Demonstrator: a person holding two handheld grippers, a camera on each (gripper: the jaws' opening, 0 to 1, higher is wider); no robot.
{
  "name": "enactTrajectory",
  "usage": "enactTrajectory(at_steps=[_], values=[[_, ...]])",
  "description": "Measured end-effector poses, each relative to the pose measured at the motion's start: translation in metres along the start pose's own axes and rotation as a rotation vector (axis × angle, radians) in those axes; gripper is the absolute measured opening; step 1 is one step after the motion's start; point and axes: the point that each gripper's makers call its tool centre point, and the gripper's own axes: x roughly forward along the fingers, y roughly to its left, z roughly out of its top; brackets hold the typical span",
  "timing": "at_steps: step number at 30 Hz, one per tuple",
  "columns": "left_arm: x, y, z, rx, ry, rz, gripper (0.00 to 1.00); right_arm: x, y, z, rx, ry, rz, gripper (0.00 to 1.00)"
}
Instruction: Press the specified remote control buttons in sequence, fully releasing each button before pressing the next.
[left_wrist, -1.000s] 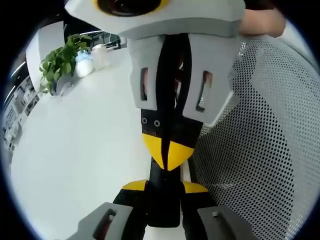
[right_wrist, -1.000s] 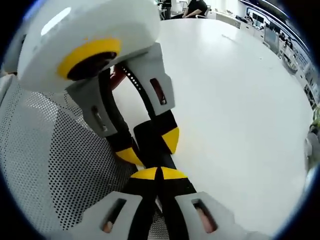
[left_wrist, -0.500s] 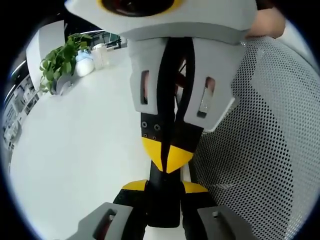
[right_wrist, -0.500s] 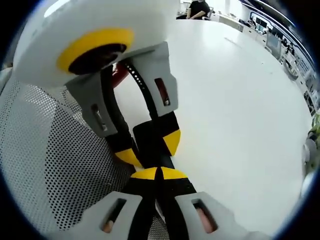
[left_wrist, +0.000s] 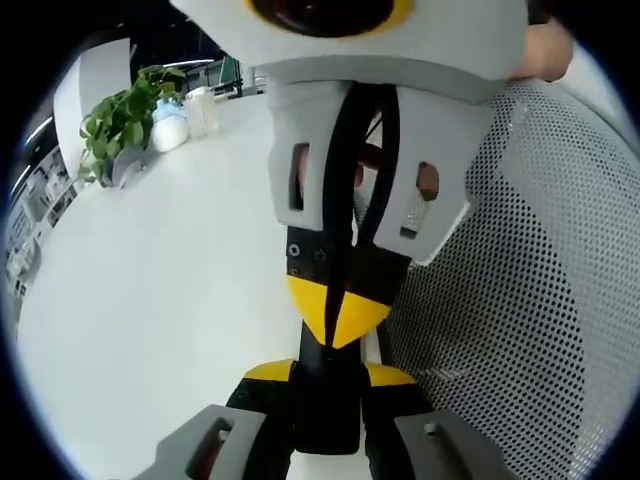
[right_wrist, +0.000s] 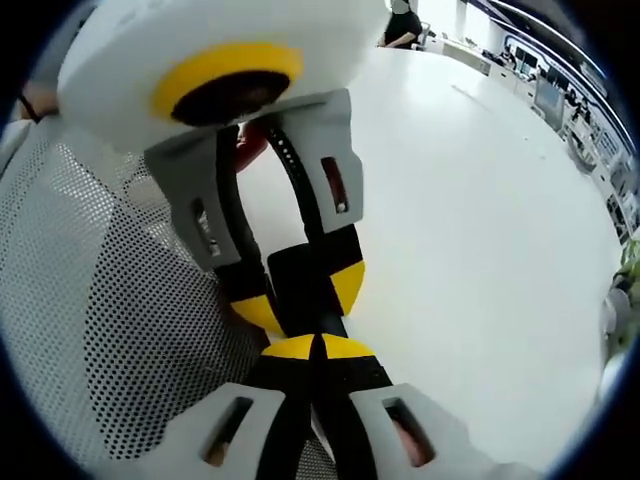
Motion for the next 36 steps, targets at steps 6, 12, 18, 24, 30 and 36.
enactTrajectory(at_steps=[6,12,18,24,30,36], values=[[-0.004,0.0,-0.004,-0.021,-0.001,-0.005,0.24,0.0,0.0,0.0,0.021,-0.008,0.006,0.0],[-0.01,0.0,-0.01,-0.053,0.005,-0.017,0.24,-0.001,0.001,0.0,0.012,-0.004,0.003,0.0],[-0.017,-0.001,-0.02,-0.099,0.024,-0.026,0.24,-0.002,0.003,-0.001,0.02,-0.005,0.013,0.0],[-0.021,-0.002,-0.025,-0.103,0.038,-0.027,0.24,-0.002,0.003,0.0,-0.006,-0.002,0.007,0.0],[-0.023,-0.002,-0.028,-0.102,0.05,-0.029,0.24,-0.002,0.003,-0.001,-0.012,-0.002,0.009,0.0],[-0.023,-0.002,-0.028,-0.103,0.056,-0.03,0.24,-0.001,0.002,-0.001,0.02,0.001,0.01,0.0]])
